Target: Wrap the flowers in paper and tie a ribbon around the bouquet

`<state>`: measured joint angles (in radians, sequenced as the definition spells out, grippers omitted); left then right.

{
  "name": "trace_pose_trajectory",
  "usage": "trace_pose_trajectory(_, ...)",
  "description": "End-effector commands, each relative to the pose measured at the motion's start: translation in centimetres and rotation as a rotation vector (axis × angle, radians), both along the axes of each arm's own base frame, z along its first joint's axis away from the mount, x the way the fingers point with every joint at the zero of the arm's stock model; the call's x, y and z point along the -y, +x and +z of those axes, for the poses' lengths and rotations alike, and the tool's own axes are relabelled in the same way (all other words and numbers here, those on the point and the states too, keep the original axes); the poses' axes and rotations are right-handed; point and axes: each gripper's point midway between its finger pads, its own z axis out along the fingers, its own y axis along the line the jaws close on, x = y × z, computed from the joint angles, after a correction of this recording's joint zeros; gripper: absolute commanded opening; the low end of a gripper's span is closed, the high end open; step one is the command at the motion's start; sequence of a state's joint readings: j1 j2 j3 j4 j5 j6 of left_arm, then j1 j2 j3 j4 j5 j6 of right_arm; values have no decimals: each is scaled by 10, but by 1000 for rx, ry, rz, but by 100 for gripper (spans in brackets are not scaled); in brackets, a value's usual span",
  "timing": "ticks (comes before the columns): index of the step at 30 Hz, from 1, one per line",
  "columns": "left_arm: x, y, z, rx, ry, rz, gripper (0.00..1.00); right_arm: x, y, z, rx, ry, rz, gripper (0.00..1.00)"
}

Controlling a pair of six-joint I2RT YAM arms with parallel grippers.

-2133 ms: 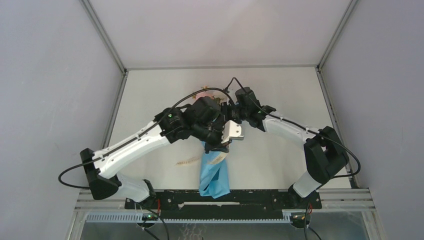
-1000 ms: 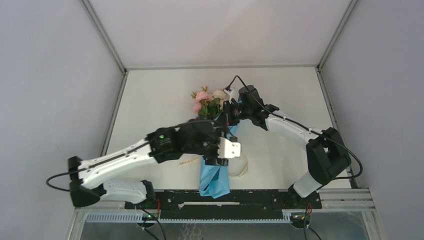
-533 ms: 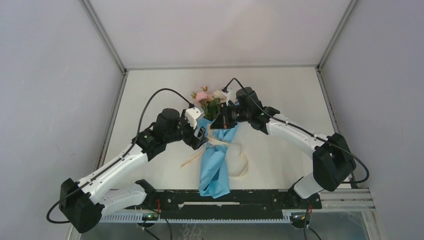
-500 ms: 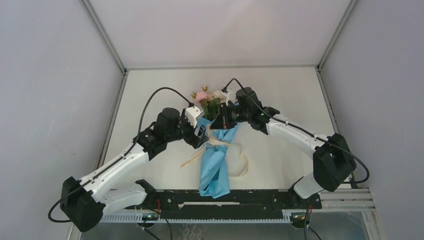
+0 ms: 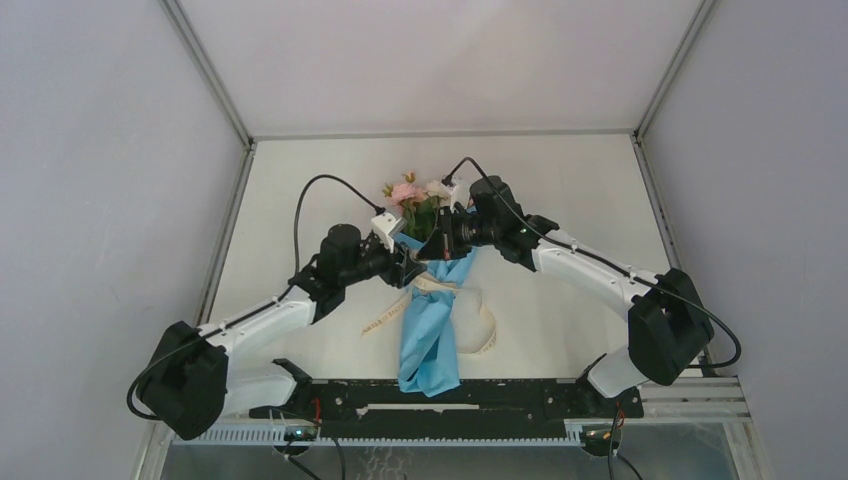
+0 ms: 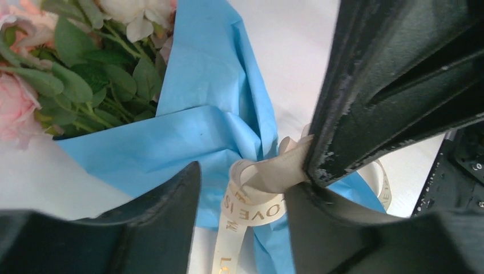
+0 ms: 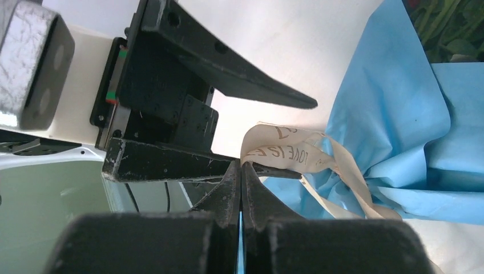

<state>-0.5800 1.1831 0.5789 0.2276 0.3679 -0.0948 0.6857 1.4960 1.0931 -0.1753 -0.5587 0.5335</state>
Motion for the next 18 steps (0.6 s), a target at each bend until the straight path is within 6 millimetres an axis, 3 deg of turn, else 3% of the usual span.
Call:
trace_pose_trajectory(1, 14, 5, 30, 79, -138, -23, 50, -7, -3, 17, 24, 47, 11, 0)
trace_pose_trajectory(6, 14, 0, 27, 62, -158, -24, 3, -10, -6, 14, 29, 54, 47, 3)
trace_pose_trajectory(8, 10, -2, 19, 48, -151, -10, 0, -2, -2, 11, 46, 27, 39, 25)
trace_pose_trajectory(10, 5, -4, 12, 53, -137, 3, 0, 18, 11, 4, 63, -30, -13, 39)
trace_pose_trajectory(12, 1, -4, 9, 69, -132, 19, 0, 38, 26, -8, 89, -99, -58, 40)
trace_pose_trajectory(14, 0, -2, 11, 86, -139, 31, 0, 47, 32, -27, 97, -170, -63, 35)
trace_pose_trajectory(18, -4, 2, 21, 97, -160, 66, 0, 33, 21, -58, 84, -206, 57, 32)
